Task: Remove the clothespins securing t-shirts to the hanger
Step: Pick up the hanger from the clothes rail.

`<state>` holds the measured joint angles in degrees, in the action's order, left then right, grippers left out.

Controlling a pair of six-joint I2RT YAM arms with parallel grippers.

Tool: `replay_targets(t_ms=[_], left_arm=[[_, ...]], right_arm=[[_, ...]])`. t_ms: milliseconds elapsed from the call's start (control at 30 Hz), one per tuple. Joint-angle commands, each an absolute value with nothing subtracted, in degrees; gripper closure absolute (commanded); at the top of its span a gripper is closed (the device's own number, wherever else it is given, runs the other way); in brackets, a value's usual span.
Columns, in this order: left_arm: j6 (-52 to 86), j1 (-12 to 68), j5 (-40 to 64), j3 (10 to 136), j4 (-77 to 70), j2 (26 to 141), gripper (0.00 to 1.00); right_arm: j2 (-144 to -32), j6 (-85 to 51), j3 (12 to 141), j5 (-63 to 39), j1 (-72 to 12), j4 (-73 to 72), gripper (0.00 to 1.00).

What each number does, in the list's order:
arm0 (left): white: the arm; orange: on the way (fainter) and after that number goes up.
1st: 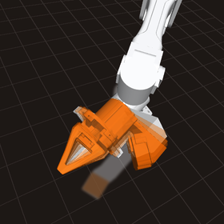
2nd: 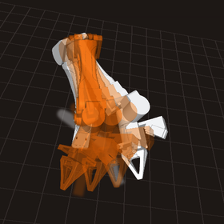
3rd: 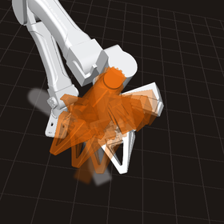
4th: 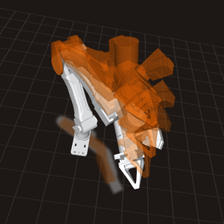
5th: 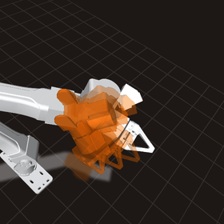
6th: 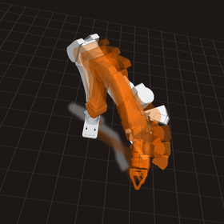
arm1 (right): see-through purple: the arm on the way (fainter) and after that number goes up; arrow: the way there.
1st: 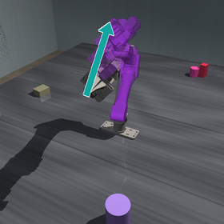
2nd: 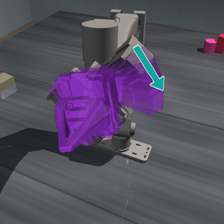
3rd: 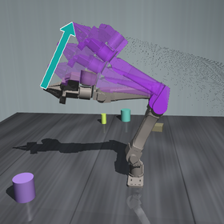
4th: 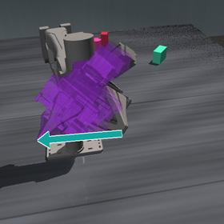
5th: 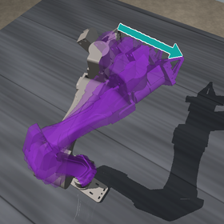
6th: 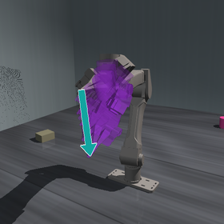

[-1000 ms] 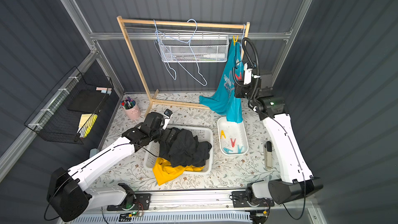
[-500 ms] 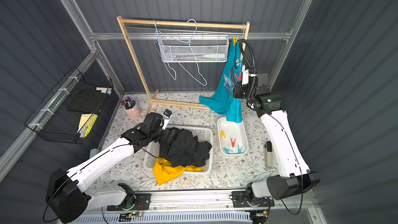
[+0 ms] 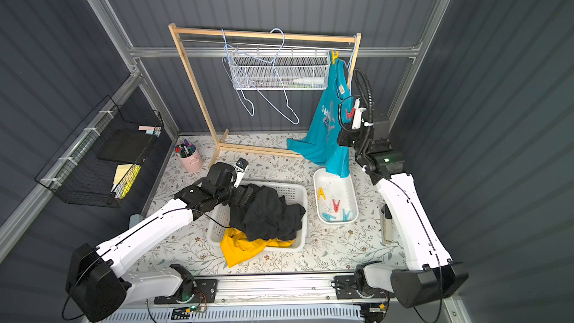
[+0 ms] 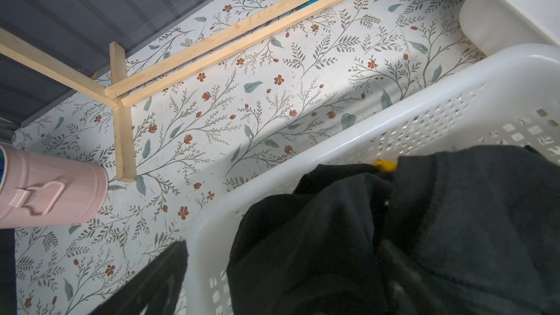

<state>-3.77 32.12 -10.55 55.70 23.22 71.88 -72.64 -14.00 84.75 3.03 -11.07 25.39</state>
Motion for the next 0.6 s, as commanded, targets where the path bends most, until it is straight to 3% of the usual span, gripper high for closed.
replay_targets(t_ms=[0, 567], left_arm=[[-4.55, 31.72, -9.76, 55.17, 23.13, 70.50, 0.00], [-4.32, 31.68, -9.32, 55.37, 23.22, 70.84, 0.00]], right_arm=[[-70.07, -13.83, 85.08, 5.80, -11.47, 13.63, 1.00], [-61.87, -9.53, 81.44, 0.71, -12.74, 9.75, 1.00]])
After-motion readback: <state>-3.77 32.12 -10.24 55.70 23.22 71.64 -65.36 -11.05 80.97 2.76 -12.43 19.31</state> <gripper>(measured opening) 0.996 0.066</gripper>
